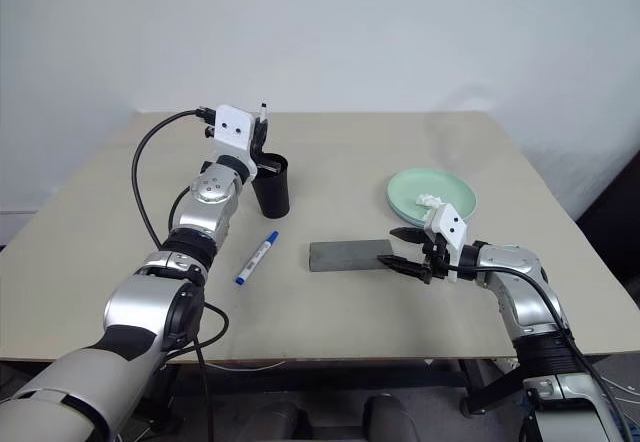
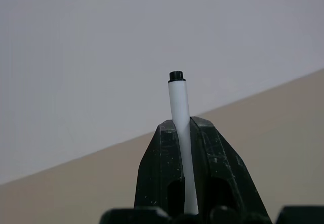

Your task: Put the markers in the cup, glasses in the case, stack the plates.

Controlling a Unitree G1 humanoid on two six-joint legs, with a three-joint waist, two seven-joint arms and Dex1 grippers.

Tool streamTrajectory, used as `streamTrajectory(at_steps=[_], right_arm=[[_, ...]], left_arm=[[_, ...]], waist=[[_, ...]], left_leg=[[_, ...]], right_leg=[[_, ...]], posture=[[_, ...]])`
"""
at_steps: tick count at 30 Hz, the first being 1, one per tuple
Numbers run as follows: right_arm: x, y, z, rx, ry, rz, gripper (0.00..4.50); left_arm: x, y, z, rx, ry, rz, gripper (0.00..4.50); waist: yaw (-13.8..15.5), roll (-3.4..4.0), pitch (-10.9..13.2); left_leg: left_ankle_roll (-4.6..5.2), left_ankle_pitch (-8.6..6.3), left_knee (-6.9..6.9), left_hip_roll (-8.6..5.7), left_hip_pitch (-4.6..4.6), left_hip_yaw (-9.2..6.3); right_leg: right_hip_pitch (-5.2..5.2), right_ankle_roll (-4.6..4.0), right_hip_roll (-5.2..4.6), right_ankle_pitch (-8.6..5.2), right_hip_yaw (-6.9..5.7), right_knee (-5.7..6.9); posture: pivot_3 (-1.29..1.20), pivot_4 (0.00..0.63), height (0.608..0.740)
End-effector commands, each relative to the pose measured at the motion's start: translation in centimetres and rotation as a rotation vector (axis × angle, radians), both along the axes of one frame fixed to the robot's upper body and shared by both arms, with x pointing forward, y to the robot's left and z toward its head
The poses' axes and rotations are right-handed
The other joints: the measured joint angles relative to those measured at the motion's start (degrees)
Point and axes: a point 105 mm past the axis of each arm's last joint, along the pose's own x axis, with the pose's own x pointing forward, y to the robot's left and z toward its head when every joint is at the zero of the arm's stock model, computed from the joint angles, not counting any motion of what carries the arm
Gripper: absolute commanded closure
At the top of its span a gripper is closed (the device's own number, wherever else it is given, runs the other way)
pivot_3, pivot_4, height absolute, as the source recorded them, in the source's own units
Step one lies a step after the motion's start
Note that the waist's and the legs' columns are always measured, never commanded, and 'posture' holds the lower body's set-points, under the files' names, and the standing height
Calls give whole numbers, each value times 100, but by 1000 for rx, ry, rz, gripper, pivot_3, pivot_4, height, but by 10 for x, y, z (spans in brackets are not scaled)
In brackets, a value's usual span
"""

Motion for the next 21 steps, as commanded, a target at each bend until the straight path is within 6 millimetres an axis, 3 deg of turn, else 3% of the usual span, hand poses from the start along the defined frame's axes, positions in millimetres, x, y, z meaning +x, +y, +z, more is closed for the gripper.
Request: streamTrajectory(at_steps=[1, 7, 16, 21], right_arm=[[4, -1, 15, 3, -69, -1, 1245], [5, -2, 16, 2, -77, -4, 1245], [6, -1, 17, -2, -83, -6, 1245], [7, -1, 17, -3, -89, -7, 1245]], left_arm=[[1, -4, 27, -23, -82, -14, 4447], [1, -5, 26, -22, -84, -15, 2778], [0, -7, 33, -43, -108, -27, 2778], [5, -5, 46, -75, -66, -21, 2778]], waist=[[0, 0, 0], [1, 0, 0], [1, 0, 0], [0, -1, 0]], left_leg=[[0, 0, 0, 0, 0, 0], [0, 0, 0, 0, 0, -1], [0, 0, 0, 0, 0, -2], [0, 0, 0, 0, -2, -2]], right_leg=[[0, 0, 0, 0, 0, 0], [0, 0, 0, 0, 0, 0], [0, 0, 0, 0, -1, 0], [0, 0, 0, 0, -2, -1]], posture=[[0, 0, 733], [0, 0, 733], [0, 0, 733], [0, 0, 733]])
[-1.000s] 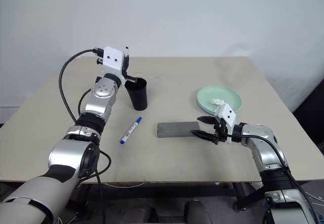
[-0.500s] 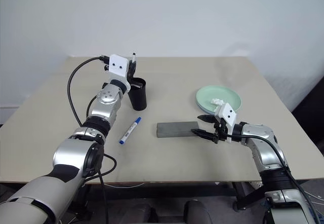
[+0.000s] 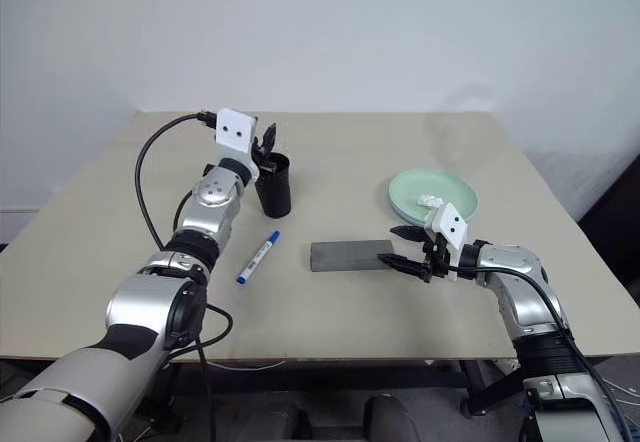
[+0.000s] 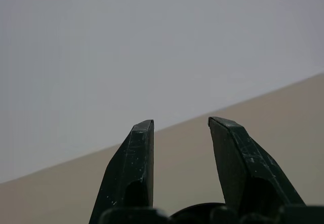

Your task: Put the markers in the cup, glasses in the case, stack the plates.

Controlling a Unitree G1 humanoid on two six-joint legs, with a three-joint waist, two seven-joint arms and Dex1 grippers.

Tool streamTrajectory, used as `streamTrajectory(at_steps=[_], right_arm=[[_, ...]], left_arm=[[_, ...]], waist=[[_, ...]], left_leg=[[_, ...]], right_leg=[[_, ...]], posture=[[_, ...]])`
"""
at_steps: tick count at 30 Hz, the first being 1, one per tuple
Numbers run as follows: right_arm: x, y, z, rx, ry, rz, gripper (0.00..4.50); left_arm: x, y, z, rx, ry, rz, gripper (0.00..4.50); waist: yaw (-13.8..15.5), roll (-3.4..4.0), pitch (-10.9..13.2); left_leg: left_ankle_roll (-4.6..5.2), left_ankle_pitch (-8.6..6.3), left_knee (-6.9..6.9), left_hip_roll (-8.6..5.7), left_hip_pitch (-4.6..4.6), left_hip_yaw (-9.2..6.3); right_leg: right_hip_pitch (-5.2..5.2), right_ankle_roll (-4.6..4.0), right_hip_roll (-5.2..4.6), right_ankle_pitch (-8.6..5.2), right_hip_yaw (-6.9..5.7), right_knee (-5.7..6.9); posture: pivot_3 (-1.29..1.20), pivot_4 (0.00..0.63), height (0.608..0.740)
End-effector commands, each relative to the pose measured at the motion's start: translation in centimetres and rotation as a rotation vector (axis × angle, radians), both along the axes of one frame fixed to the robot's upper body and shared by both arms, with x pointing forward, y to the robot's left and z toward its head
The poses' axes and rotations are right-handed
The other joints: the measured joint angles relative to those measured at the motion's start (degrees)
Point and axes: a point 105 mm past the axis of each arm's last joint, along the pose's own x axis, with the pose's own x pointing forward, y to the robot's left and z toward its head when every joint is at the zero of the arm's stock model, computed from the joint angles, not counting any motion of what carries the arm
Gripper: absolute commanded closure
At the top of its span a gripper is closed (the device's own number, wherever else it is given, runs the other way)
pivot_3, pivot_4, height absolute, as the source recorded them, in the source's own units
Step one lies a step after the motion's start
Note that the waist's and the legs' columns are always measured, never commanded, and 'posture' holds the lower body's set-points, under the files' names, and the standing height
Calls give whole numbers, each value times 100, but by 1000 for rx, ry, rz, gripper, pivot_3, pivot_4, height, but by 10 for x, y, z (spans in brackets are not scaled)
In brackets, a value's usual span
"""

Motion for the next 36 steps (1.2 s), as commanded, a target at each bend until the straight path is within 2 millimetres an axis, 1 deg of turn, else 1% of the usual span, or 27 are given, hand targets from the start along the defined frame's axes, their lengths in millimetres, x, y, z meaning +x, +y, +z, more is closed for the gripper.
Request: streamTrajectory(at_steps=[1, 3, 4, 8, 12, 16, 18, 20, 21, 22, 25, 28, 33, 35, 36], right_arm=[[6, -1, 16, -2, -69, -3, 1245], [6, -2, 16, -4, -70, -6, 1245], [6, -2, 16, -6, -70, -8, 1245], [6, -4, 13, -12, -64, -9, 1245], [7, -5, 12, -15, -58, -5, 1245], [9, -7, 13, -20, -56, -3, 1245], [10, -7, 13, -22, -55, 0, 1245], [10, -6, 13, -23, -55, 5, 1245], [10, -6, 13, -23, -55, 6, 1245], [11, -5, 13, -24, -55, 8, 1245], [12, -3, 12, -24, -57, 14, 1245], [13, -1, 13, -25, -60, 17, 1245], [13, 0, 14, -26, -63, 18, 1245], [13, 0, 14, -27, -63, 18, 1245], [13, 0, 14, -27, -63, 18, 1245]], left_arm=[[5, -1, 45, -35, -54, 1, 2778], [5, 2, 48, -55, -1, -4, 2778], [2, 3, 50, -31, 22, -12, 2778], [-18, 4, 53, 25, 112, -40, 2778], [-41, 0, 48, 66, 208, -79, 2778], [-67, 6, 34, 109, 333, -115, 2778], [-81, 2, 25, 144, 395, -172, 2778], [-93, 0, 11, 173, 473, -212, 2778], [-95, 2, 5, 185, 496, -208, 2778], [-98, 7, -4, 192, 536, -189, 2778], [-105, 23, -32, 205, 647, -126, 2778], [-108, 35, -55, 201, 732, -60, 2778], [-115, 38, -84, 203, 819, -38, 2778], [-117, 36, -91, 199, 838, -43, 2778], [-118, 35, -95, 207, 846, -43, 2400]], waist=[[-2, 0, 0], [-4, 0, 0], [-6, 0, 0], [-38, 1, 0], [-28, 1, 0], [-31, 1, 0], [-35, 1, 0], [-35, 2, 0], [-35, 2, 1], [-34, 2, 1], [-33, 2, 0], [-30, 2, 1], [-22, 2, 1], [-23, 2, 1], [-21, 2, 1]], left_leg=[[0, 0, 0, 0, -1, 0], [0, 0, 0, 0, 0, -2], [-1, -1, 0, 0, 0, -2], [-10, -7, -4, 6, 7, -7], [-10, -7, -4, 7, 9, -12], [-10, -6, -4, 7, 14, -17], [-10, -6, -4, 8, 15, -18], [-10, -6, -4, 10, 17, -17], [-10, -6, -4, 10, 17, -18], [-10, -6, -4, 10, 18, -18], [-11, -5, -4, 11, 20, -18], [-12, -4, -4, 11, 19, -19], [-12, -4, -4, 9, 17, -19], [-12, -4, -4, 9, 17, -19], [-12, -4, -4, 9, 17, -19]], right_leg=[[0, 0, 0, 0, 0, 0], [0, 0, 0, 0, 0, 0], [0, 0, 0, 0, 0, 1], [-2, 0, 3, 0, 3, 4], [-2, 0, 5, 0, 3, 8], [-1, -2, 5, -1, 9, 8], [-1, -5, 5, -3, 11, 8], [-2, -8, 6, -6, 12, 8], [-2, -11, 6, -7, 12, 9], [-1, -13, 7, -8, 12, 10], [0, -13, 8, -8, 13, 10], [-2, -13, 9, -9, 14, 11], [-2, -13, 7, -9, 15, 8], [-2, -13, 7, -9, 16, 9], [-3, -13, 7, -9, 16, 9]], posture=[[0, 0, 733], [0, 0, 733], [0, 0, 733], [0, 0, 733], [0, 0, 733], [0, 0, 733], [0, 0, 733], [0, 0, 733], [0, 0, 733], [0, 0, 733], [0, 0, 733], [0, 0, 733], [0, 0, 733], [0, 0, 733], [0, 0, 733]])
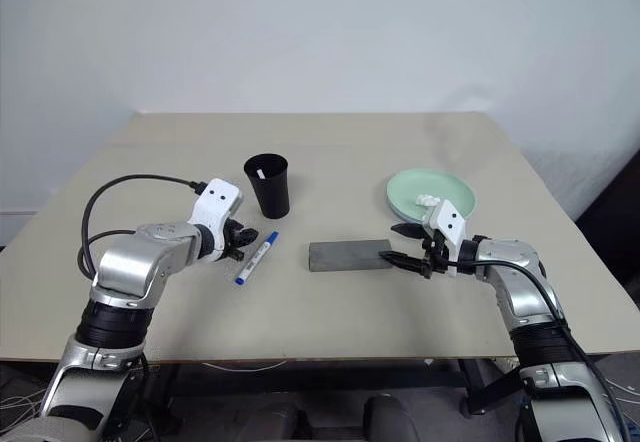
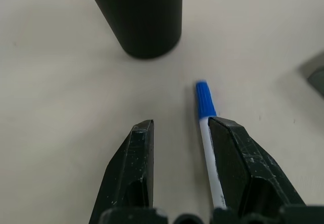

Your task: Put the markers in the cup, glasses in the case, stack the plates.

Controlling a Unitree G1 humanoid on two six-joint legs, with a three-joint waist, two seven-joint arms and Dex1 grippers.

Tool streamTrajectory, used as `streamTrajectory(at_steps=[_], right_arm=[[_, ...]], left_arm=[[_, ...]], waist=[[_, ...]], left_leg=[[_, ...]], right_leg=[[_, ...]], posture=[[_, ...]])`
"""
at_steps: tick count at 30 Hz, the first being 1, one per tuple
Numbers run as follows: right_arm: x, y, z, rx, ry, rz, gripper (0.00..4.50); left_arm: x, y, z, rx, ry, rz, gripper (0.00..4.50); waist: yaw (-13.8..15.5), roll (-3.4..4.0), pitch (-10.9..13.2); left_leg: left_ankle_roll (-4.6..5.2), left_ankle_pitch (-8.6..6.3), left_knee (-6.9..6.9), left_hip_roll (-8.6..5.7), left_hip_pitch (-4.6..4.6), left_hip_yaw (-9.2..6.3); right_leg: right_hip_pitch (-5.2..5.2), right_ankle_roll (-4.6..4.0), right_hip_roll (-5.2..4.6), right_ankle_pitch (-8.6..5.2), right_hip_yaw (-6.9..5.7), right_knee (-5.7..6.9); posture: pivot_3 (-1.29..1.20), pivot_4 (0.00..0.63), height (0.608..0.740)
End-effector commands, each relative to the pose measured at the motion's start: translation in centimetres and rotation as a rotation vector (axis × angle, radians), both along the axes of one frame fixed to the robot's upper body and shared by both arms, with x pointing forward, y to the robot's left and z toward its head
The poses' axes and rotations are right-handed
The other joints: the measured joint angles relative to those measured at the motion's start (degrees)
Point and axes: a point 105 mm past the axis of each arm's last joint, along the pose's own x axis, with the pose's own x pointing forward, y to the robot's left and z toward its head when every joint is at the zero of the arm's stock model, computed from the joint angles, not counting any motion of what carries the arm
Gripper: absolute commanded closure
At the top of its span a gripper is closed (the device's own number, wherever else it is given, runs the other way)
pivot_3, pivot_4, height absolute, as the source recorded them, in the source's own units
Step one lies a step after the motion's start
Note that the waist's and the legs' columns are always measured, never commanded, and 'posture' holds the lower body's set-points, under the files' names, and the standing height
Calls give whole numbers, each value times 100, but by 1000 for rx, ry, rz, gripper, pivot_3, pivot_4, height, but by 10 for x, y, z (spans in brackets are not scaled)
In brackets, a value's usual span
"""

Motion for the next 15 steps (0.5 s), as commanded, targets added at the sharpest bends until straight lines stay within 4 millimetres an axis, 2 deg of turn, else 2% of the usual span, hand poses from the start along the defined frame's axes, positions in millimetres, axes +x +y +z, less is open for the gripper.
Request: streamTrajectory(at_steps=[1, 3, 6, 15], right_arm=[[4, 2, 15, 5, -59, 9, 1245], [4, 2, 14, 6, -59, 7, 1245], [4, 2, 14, 5, -60, 3, 1245], [4, -1, 12, 2, -63, -12, 1245]], left_arm=[[2, -4, -2, 22, -16, -7, 2182], [0, -8, -10, 17, 11, -14, 1599], [-2, -11, -20, 33, 39, -22, 1599], [-1, -17, -32, 36, 73, -29, 1599]], waist=[[2, 0, 0], [2, 0, 0], [0, 0, 0], [15, 4, -3]], left_leg=[[0, 0, 0, 0, -1, -1], [0, 0, 0, 0, -1, 0], [0, 0, 0, 0, 0, 1], [-2, 1, 1, -1, 5, 2]], right_leg=[[0, 0, 0, 0, 0, 0], [0, 0, 0, 0, 0, 1], [0, 0, 0, 0, 0, 0], [5, 0, -2, 0, 1, 1]], posture=[[0, 0, 733], [0, 0, 733], [0, 0, 733], [0, 0, 733]])
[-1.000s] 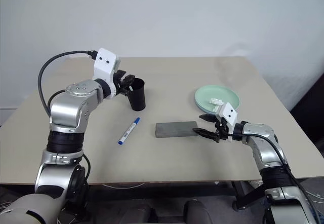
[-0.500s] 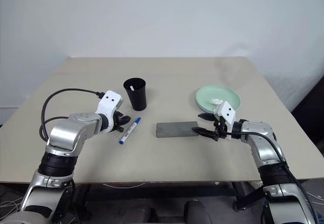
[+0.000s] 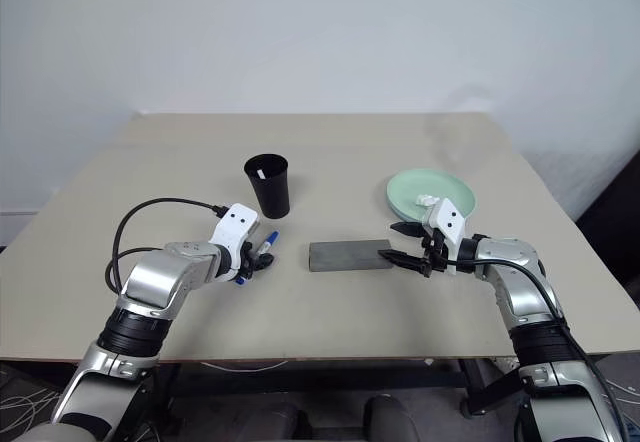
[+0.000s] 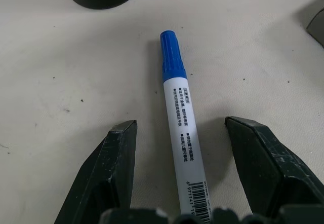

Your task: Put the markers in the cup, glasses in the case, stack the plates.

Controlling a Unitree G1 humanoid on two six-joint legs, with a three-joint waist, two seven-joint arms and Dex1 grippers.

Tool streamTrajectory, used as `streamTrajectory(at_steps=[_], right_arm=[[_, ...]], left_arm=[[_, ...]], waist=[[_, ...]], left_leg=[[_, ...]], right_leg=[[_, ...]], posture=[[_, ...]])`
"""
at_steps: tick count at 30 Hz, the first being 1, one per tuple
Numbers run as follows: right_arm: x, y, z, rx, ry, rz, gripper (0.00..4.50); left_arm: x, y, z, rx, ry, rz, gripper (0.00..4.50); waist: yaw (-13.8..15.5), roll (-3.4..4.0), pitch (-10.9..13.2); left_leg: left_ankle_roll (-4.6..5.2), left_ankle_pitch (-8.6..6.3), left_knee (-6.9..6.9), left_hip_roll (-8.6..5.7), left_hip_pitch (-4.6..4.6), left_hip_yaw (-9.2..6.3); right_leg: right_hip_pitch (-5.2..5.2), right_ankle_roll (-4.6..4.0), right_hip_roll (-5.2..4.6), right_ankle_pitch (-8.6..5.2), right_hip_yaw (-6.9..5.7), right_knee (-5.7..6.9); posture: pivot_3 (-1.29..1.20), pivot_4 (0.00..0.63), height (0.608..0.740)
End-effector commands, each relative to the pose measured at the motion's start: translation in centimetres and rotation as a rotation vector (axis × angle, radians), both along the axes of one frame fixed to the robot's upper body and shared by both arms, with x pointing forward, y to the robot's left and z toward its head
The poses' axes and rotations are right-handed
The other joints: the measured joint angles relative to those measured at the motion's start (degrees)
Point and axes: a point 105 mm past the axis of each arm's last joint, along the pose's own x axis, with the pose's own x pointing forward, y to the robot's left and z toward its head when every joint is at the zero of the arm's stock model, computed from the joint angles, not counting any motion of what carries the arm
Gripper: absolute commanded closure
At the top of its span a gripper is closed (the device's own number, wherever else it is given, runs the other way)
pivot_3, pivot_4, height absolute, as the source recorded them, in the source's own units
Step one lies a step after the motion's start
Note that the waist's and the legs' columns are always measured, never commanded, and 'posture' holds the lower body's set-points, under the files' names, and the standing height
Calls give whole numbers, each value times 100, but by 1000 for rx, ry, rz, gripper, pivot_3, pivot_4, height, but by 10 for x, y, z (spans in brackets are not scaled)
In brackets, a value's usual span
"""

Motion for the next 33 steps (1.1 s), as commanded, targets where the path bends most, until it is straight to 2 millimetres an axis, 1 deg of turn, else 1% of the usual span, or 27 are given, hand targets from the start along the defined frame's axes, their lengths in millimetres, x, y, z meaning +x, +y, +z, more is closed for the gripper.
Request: streamTrajectory(at_steps=[1, 4, 10, 11, 14, 16, 18, 21, 24, 26, 28, 33], right_arm=[[4, -2, 11, 1, -56, -11, 1245], [4, -2, 11, 0, -59, -13, 1245], [4, -3, 11, -1, -63, -14, 1245], [4, -3, 11, -1, -63, -13, 1245], [5, -3, 11, -1, -64, -12, 1245], [5, -3, 11, -1, -65, -12, 1245], [6, -3, 11, -2, -65, -12, 1245], [7, -3, 11, -2, -65, -10, 1245], [9, -1, 11, -2, -68, -7, 1245], [10, 0, 12, -1, -71, -5, 1245], [11, 1, 13, -1, -75, -4, 1245], [12, 2, 14, 0, -84, -5, 1245]], left_arm=[[3, -3, -1, 20, -3, -6, 1599], [3, -4, 0, 17, -9, -12, 2145], [7, -5, 6, 17, -35, -20, 4226], [8, -5, 7, 17, -39, -20, 4384], [12, -7, 13, 14, -73, -32, 4382], [16, -15, 24, -20, -131, -68, 4382], [22, -26, 39, -50, -229, -124, 4382], [32, -42, 70, -96, -414, -213, 4382], [40, -55, 97, -157, -558, -282, 4382], [44, -61, 114, -146, -676, -343, 4382], [51, -64, 126, -169, -748, -353, 4382], [75, -59, 153, -236, -910, -270, 4382]], waist=[[3, 1, -1], [2, 1, -1], [-2, 1, -1], [-2, 1, -1], [-3, 1, -1], [-2, 1, -1], [2, 0, 0], [7, 0, 0], [6, 0, 0], [6, 0, 0], [5, 1, 0], [4, 0, 0]], left_leg=[[0, 1, 0, 0, 1, 0], [-3, 5, 0, 0, 2, 1], [-16, 12, 0, 1, 2, 0], [-16, 12, 0, 1, 2, 0], [-18, 13, 0, 2, 1, 0], [-19, 13, 0, 2, 0, 0], [-18, 13, 0, 2, -5, 0], [-11, 15, -1, 1, -11, -3], [-2, 19, -2, -2, -14, -2], [-1, 19, -3, -3, -13, -1], [0, 19, -5, -3, -11, 1], [3, 22, -4, -4, -9, 7]], right_leg=[[2, 0, -1, 0, 0, 0], [3, 0, -1, 0, 1, 0], [2, -4, 0, 2, 1, 3], [2, -4, 0, 2, 1, 3], [1, -4, 0, 2, 1, 3], [0, -4, 0, 2, 1, 2], [-4, -4, 0, 3, 1, 1], [-9, -5, -2, 3, 1, -1], [-9, -5, -3, 3, 1, -5], [-9, -5, -3, 3, 1, -5], [-8, -6, -2, 3, 1, -4], [-4, -6, -1, 4, 1, -4]], posture=[[0, 0, 733], [0, 0, 733], [0, 0, 733], [0, 0, 733], [0, 0, 733], [0, 0, 733], [0, 0, 733], [0, 0, 733], [0, 0, 733], [0, 0, 733], [0, 0, 733], [0, 0, 733]])
